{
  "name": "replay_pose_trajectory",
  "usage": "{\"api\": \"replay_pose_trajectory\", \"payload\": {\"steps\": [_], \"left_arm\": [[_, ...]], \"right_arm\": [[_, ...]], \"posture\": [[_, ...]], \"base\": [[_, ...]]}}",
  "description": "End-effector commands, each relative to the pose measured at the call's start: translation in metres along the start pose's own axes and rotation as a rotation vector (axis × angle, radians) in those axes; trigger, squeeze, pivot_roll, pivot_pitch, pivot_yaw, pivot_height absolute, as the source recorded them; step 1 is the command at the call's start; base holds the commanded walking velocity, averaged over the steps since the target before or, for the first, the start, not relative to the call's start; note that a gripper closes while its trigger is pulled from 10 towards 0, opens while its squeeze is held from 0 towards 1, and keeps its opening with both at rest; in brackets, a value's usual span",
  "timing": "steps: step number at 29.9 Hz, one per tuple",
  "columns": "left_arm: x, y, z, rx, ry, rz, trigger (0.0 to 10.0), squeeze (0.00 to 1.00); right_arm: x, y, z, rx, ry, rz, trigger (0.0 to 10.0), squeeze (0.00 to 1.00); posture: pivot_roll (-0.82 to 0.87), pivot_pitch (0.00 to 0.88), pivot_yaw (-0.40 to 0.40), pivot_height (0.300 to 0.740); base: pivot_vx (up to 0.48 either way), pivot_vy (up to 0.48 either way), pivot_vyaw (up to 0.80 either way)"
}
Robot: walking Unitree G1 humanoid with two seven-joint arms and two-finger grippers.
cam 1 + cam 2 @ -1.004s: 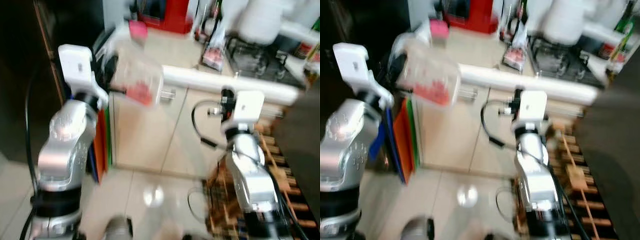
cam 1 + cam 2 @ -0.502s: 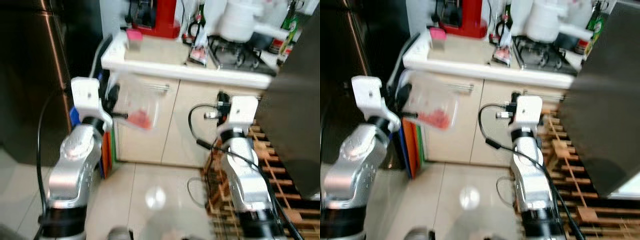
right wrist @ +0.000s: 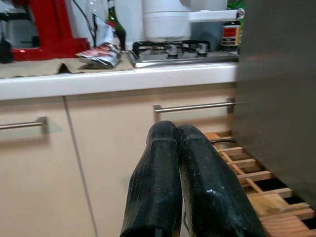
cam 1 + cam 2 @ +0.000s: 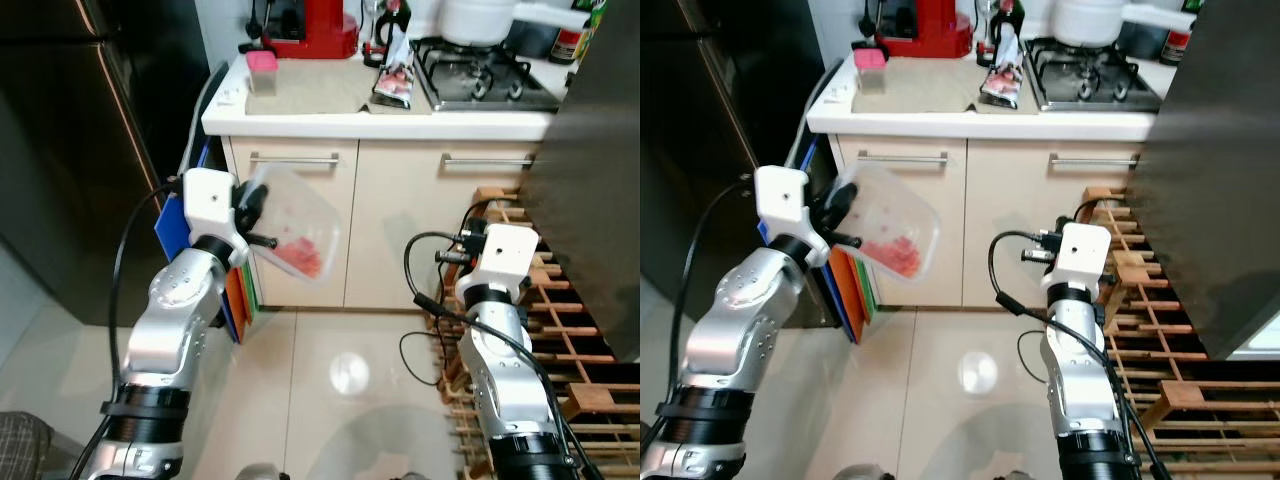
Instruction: Restocking fridge
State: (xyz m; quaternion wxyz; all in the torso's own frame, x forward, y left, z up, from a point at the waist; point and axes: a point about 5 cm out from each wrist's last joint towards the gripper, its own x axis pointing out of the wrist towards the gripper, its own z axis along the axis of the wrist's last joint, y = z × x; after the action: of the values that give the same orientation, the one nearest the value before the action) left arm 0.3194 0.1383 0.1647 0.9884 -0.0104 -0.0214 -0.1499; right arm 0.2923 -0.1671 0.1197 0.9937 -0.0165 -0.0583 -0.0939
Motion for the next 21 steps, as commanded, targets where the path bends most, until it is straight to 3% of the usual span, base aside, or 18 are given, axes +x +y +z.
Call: {"api": "replay_pose_trajectory", "payload": {"steps": [1,11,21], "left_arm": [[-0.001,0.002,-0.002,0.009,0.001,0.016,10.0,0.0],[-0.005,0.0,-0.003,-0.004,-0.015,0.043,10.0,0.0],[-0.003,0.002,-0.002,-0.006,-0.025,0.045,10.0,0.0]], "right_arm": [[0.004,-0.001,0.008,-0.005,-0.04,-0.001,10.0,0.0],[0.015,0.006,0.007,0.012,-0.026,0.032,10.0,0.0],[0.016,0.009,0.005,0.006,-0.024,0.054,10.0,0.0]], "posture": [[0.03,0.0,0.038,0.711],[0.07,0.0,0.005,0.711],[0.06,0.0,0.003,0.711]], "base": [[0.0,0.0,0.0],[0.0,0.0,0.0],[0.0,0.0,0.0]]}}
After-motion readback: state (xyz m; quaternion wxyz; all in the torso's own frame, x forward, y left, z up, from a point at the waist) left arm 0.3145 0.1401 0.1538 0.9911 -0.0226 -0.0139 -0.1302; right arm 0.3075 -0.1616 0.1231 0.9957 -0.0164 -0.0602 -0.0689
